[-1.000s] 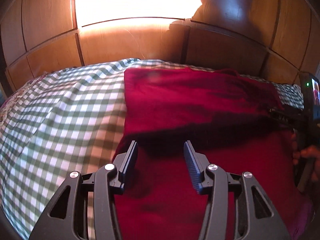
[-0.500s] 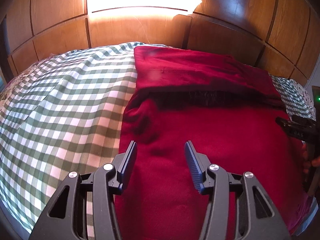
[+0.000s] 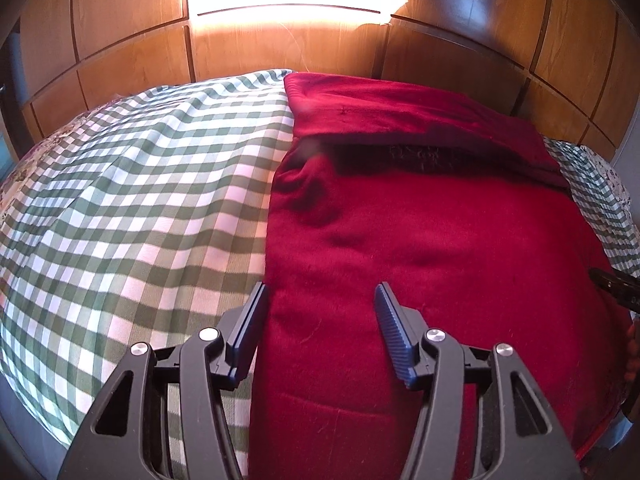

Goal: Fold small clothes

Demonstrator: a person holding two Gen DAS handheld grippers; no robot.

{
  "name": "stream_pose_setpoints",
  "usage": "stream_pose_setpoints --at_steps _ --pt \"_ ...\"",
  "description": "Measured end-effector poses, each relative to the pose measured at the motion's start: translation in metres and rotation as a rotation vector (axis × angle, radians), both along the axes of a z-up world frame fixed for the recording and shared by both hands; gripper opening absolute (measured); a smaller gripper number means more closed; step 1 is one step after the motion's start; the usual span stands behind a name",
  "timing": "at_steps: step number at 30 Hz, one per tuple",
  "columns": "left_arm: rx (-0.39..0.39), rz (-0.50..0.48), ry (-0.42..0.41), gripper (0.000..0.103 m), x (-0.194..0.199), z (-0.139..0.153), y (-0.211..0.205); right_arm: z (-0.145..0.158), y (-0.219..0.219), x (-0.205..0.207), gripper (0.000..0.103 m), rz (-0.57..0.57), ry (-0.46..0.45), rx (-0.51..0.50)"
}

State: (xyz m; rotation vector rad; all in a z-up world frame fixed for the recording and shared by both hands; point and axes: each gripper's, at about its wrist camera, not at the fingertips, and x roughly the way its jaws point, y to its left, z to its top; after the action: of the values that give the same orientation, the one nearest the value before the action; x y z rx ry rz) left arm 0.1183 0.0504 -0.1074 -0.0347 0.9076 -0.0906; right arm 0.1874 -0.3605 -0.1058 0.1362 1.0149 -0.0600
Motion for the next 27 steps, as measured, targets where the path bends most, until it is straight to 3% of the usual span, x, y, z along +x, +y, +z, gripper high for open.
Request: stream_pose_setpoints --at_steps 12,17,20,22,23,24,25,27 --pt "-0.021 -0.036 0.048 0.057 -0.046 0.000 0.029 0.006 0.000 -0.072 0.094 0.039 0.051 0.079" --pt "-0.116 -0.109 0.123 0.054 -0.070 0.001 0.048 0.007 0.002 -0.101 0.093 0.068 0.104 0.115" --pt "-0.196 -0.197 0.186 0.047 -0.081 -0.004 0.048 0.005 0.004 -0.116 0.084 0.093 0.140 0.159" --pt "-0.204 -0.229 0.207 0.041 -0.085 -0.009 0.044 0.004 0.007 -0.122 0.060 0.111 0.159 0.156" --pt "-0.196 -0.238 0.212 0.029 -0.086 -0.010 0.040 0.005 0.008 -0.122 0.053 0.116 0.165 0.152" --pt "-0.193 -0.247 0.215 0.014 -0.086 -0.010 0.038 0.006 0.008 -0.122 0.037 0.127 0.171 0.156" --pt "-0.206 -0.256 0.214 0.012 -0.085 -0.009 0.038 0.008 0.008 -0.122 0.025 0.138 0.174 0.163" --pt "-0.252 -0.266 0.206 0.010 -0.083 -0.002 0.039 0.015 0.007 -0.121 0.016 0.155 0.170 0.178"
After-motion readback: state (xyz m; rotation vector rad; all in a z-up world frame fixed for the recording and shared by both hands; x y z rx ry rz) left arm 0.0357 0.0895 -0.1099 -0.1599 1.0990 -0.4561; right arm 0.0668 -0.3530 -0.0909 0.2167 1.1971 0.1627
